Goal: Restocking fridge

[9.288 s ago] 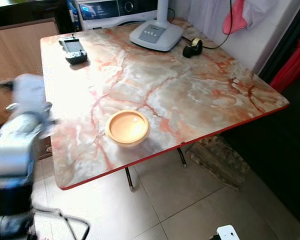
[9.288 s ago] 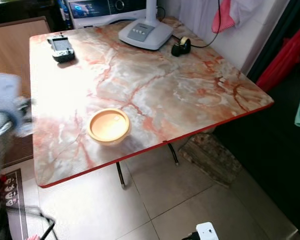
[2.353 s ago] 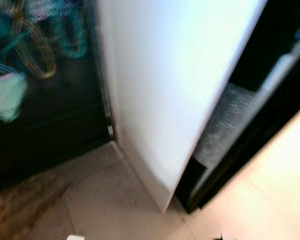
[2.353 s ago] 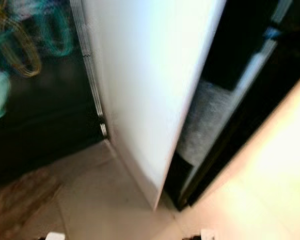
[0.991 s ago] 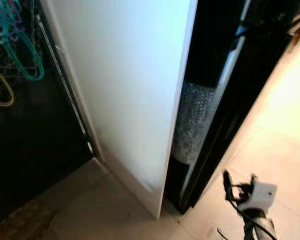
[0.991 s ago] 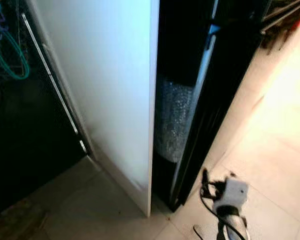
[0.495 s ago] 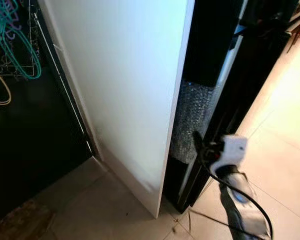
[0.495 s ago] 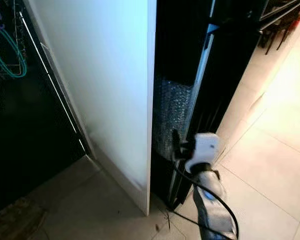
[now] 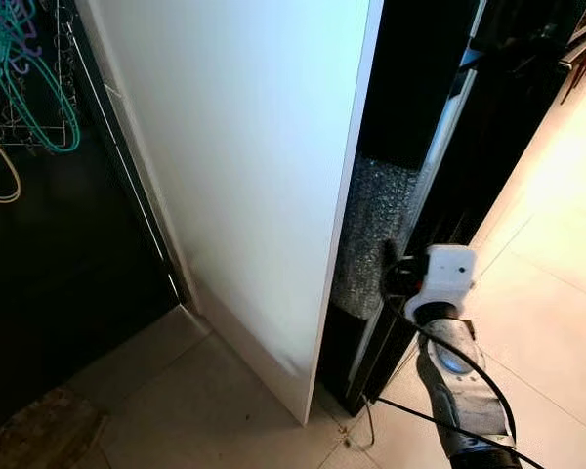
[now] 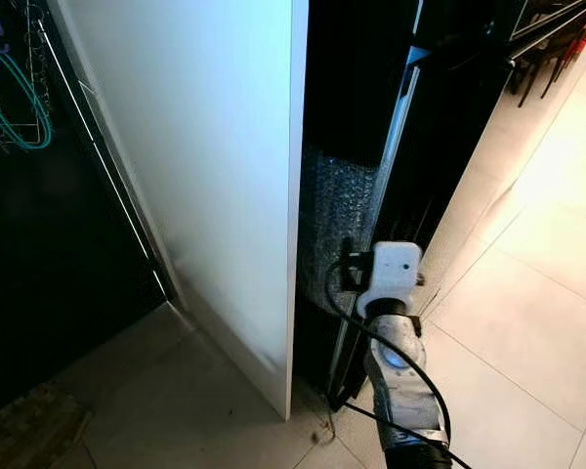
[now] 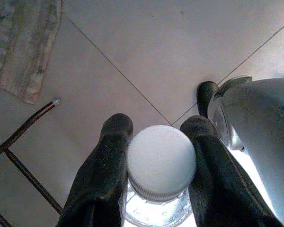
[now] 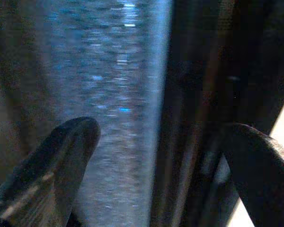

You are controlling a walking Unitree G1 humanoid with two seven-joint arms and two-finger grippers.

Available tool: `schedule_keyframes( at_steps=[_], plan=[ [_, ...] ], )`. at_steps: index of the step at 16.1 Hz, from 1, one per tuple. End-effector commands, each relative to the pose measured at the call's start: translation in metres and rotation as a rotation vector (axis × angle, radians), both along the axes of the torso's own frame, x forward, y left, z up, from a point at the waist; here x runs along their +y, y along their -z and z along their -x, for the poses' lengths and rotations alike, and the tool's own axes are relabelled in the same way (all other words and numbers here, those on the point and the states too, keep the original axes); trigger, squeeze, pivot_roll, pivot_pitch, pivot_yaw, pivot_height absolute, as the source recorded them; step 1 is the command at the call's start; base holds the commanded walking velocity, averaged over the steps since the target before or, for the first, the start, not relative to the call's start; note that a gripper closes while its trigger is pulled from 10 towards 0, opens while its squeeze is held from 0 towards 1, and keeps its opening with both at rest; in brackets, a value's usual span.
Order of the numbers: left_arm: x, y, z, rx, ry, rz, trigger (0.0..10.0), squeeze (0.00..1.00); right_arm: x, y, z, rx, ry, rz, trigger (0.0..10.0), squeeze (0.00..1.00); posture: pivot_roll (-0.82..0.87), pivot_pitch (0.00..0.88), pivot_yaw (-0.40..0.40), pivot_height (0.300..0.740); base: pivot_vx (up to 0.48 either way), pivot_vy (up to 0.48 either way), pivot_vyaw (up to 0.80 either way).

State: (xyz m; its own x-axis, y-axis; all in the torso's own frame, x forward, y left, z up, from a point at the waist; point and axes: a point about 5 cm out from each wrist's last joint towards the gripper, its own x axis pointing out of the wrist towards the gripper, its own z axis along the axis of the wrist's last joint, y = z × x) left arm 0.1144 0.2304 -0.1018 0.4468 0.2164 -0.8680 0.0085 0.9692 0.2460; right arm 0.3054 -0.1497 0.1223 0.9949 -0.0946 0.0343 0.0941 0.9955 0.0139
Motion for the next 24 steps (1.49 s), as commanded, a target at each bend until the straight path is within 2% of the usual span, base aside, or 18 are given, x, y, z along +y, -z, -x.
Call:
schedule_keyframes(
  at_steps=[1, 2, 4, 9, 11, 13, 18, 19, 22, 24],
  plan=[
    [0.002, 0.001, 0.005, 0.011, -0.022, -0.004, 10.0, 0.0, -0.003, -0.003, 0.002, -0.008, 0.038, 0.005, 10.0, 0.0, 0.01, 0.0, -0.018, 0.74, 0.0, 0.0, 0.0],
    [0.003, 0.001, 0.005, 0.012, -0.021, -0.005, 10.0, 0.0, -0.006, -0.004, 0.002, -0.012, 0.087, 0.014, 10.0, 0.0, 0.01, 0.0, -0.014, 0.74, 0.0, 0.0, 0.0],
    [0.003, 0.001, 0.005, 0.011, -0.022, -0.006, 10.0, 0.0, -0.008, -0.005, -0.005, -0.016, 0.11, 0.012, 10.0, 0.0, 0.0, 0.0, -0.006, 0.74, 0.0, 0.0, 0.0],
    [0.002, 0.0, 0.003, 0.005, -0.023, 0.0, 10.0, 0.0, 0.005, -0.019, -0.031, -0.044, 0.033, -0.003, 10.0, 0.0, 0.02, 0.0, -0.01, 0.74, 0.0, 0.0, 0.0],
    [0.002, 0.0, 0.003, 0.004, -0.027, 0.001, 10.0, 0.0, 0.004, -0.022, -0.034, -0.056, 0.047, 0.0, 10.0, 0.0, 0.02, 0.0, -0.01, 0.74, 0.0, 0.0, 0.0],
    [0.002, 0.001, 0.003, 0.008, -0.031, 0.001, 10.0, 0.0, -0.007, -0.027, -0.033, -0.084, 0.125, 0.017, 10.0, 0.0, 0.01, 0.0, -0.007, 0.74, 0.0, 0.0, 0.0],
    [0.002, 0.001, 0.004, 0.011, -0.026, 0.0, 10.0, 0.0, -0.036, -0.023, -0.023, -0.093, 0.27, 0.048, 10.0, 0.0, 0.01, 0.0, -0.007, 0.74, 0.0, 0.0, 0.0],
    [0.002, 0.001, 0.004, 0.011, -0.024, 0.0, 10.0, 0.0, -0.048, -0.021, -0.018, -0.088, 0.316, 0.059, 10.0, 0.0, 0.0, 0.0, -0.006, 0.74, 0.0, 0.0, 0.0],
    [0.002, 0.001, 0.004, 0.015, -0.01, 0.0, 10.0, 0.0, -0.071, -0.017, -0.006, -0.075, 0.398, 0.09, 10.0, 0.0, 0.0, 0.0, -0.003, 0.74, 0.0, 0.0, 0.0],
    [0.002, 0.001, 0.004, 0.015, -0.01, 0.0, 10.0, 0.0, -0.072, -0.017, -0.005, -0.075, 0.404, 0.093, 10.0, 0.0, 0.0, 0.0, -0.003, 0.74, 0.0, 0.0, 0.0]
  ],
)
